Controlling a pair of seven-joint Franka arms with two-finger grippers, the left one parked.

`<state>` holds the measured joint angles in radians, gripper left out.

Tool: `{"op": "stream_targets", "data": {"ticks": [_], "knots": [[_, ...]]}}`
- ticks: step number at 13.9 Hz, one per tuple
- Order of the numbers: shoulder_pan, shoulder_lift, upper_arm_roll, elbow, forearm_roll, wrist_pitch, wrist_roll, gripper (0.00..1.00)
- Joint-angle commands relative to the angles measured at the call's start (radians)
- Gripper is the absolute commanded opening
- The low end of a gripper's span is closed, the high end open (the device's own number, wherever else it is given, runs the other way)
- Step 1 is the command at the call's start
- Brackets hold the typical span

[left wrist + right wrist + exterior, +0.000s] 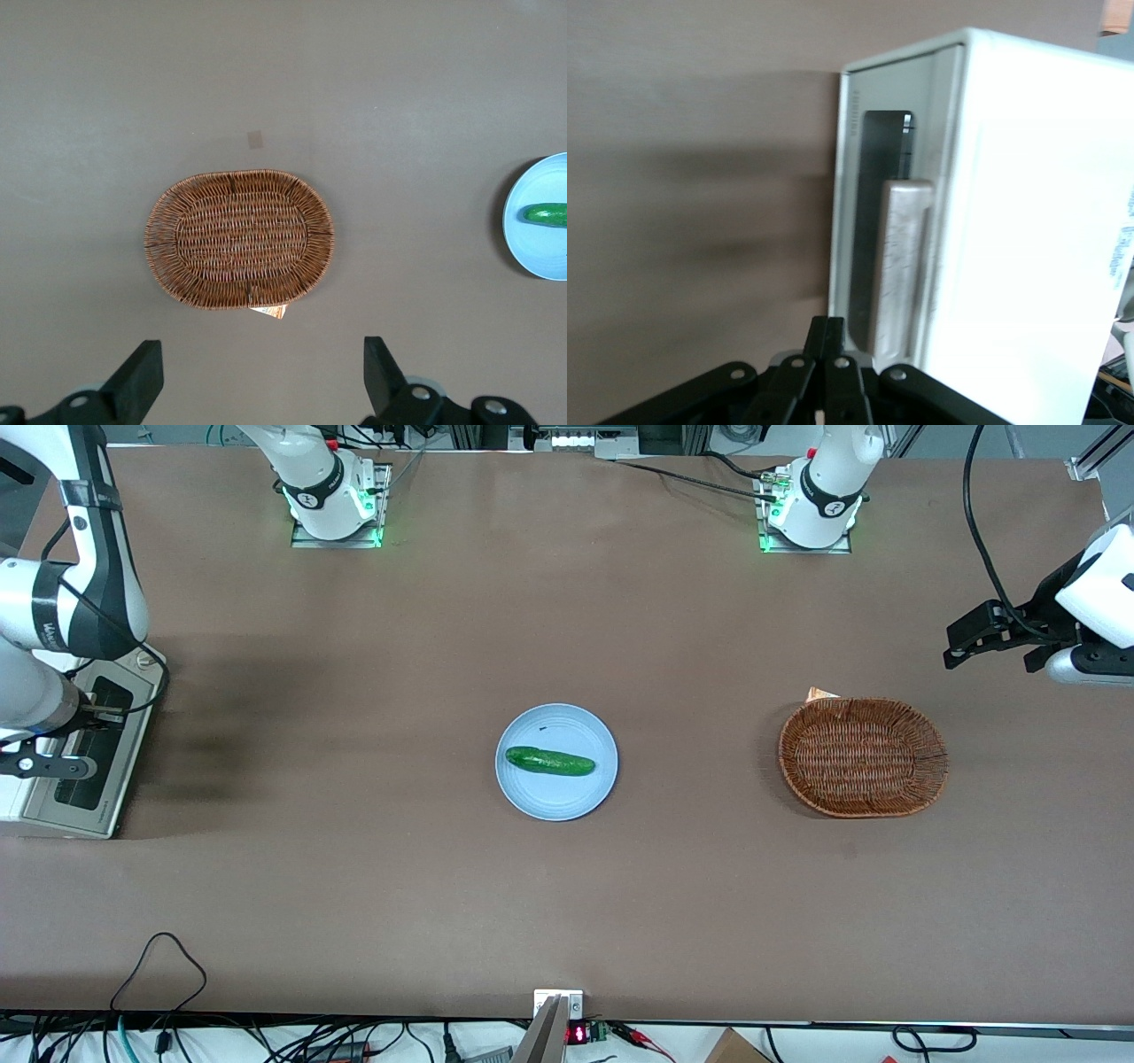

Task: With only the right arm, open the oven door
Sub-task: 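Close the right gripper and move it to the oven door handle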

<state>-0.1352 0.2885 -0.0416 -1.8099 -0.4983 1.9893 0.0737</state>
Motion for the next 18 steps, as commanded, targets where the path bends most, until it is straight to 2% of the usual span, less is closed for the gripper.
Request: {"op": "stream_targets", "data": {"ticks": [1, 6, 18], "knots": [[-0.018, 0.000, -0.036, -0.057, -0.046, 0.107, 0.021, 0.00], [-0.024, 0.009, -0.064, -0.060, -0.075, 0.143, 0.021, 0.00], [-0.024, 0.052, -0.075, -0.086, -0.083, 0.213, 0.098, 0.00]]}}
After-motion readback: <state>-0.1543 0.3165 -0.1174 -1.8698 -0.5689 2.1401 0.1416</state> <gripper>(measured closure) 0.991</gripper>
